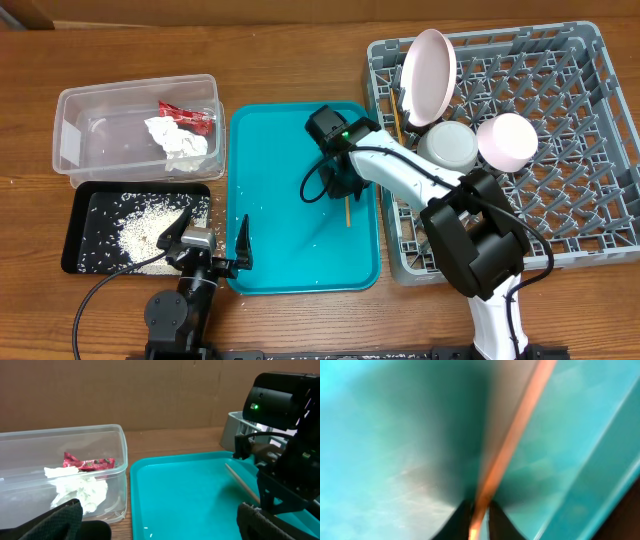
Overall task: Sort waste into correct bins and load items into the dishwasher
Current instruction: 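Carry the chopsticks into the rack's left side and release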
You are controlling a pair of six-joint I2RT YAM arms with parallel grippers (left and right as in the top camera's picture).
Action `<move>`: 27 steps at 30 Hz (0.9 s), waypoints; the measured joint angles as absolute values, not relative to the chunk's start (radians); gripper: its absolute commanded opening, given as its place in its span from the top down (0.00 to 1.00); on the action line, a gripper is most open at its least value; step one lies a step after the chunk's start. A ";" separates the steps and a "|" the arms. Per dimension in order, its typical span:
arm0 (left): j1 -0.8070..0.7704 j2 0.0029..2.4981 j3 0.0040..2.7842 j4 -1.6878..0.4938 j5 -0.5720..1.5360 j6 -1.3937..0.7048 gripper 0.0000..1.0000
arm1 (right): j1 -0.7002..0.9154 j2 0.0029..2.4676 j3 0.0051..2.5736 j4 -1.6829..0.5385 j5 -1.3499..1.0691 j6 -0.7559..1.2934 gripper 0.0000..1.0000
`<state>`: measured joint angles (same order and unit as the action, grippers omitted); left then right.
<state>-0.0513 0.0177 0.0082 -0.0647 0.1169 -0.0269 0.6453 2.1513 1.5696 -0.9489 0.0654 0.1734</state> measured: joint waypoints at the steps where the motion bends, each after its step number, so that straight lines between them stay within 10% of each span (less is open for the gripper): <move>1: -0.051 0.018 0.008 -0.065 0.117 -0.027 0.00 | 0.649 2.151 1.571 -0.950 0.057 0.173 0.96; 27: -0.051 0.018 0.008 -0.064 0.117 -0.027 0.00 | 0.408 1.797 1.697 -1.036 0.078 0.128 0.96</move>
